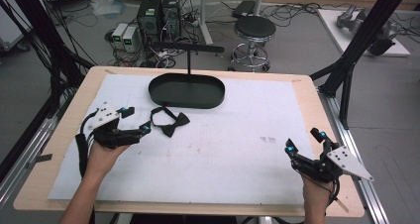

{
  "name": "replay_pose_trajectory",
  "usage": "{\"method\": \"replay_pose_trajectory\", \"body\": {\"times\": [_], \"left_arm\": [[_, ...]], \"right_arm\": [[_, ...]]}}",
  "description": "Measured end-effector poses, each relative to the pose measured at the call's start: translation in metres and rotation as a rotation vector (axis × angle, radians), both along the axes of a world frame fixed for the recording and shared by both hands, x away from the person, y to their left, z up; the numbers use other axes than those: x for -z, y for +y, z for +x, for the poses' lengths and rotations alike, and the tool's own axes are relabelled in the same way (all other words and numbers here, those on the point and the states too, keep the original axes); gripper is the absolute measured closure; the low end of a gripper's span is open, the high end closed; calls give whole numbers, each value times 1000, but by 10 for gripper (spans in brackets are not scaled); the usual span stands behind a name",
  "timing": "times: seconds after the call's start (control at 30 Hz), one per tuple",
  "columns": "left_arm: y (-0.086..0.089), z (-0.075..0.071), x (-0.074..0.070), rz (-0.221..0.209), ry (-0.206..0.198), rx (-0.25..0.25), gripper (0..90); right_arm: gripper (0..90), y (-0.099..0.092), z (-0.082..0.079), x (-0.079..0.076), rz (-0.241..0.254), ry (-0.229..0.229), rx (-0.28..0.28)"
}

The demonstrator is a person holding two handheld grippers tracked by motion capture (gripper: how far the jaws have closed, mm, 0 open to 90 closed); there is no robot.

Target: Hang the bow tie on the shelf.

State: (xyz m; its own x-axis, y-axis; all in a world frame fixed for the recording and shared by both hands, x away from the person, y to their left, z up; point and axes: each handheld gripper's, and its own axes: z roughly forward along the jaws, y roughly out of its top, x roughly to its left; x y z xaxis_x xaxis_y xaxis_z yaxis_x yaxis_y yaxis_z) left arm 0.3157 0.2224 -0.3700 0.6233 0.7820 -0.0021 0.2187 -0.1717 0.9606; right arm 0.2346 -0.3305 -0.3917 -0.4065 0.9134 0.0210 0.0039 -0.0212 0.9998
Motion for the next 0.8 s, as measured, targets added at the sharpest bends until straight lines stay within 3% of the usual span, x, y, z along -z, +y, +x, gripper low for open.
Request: {"method": "replay_pose_trajectory", "body": {"times": [0.1,0.23,0.3,0.5,0.6,0.8], "left_arm": [[-18,15,4,52,40,22,229],[-31,27,10,83,79,34,262],[-43,38,17,107,130,61,278],[-57,54,31,139,193,71,308],[-63,61,37,133,215,69,340],[-71,71,49,167,254,59,388]], "right_arm": [[100,0,0,0,1,-2,-3],[100,0,0,0,5,-1,-4],[100,0,0,0,8,-2,-5],[100,1,1,0,4,2,-7],[101,1,2,1,7,1,-10],[100,1,3,1,12,2,-13]]}}
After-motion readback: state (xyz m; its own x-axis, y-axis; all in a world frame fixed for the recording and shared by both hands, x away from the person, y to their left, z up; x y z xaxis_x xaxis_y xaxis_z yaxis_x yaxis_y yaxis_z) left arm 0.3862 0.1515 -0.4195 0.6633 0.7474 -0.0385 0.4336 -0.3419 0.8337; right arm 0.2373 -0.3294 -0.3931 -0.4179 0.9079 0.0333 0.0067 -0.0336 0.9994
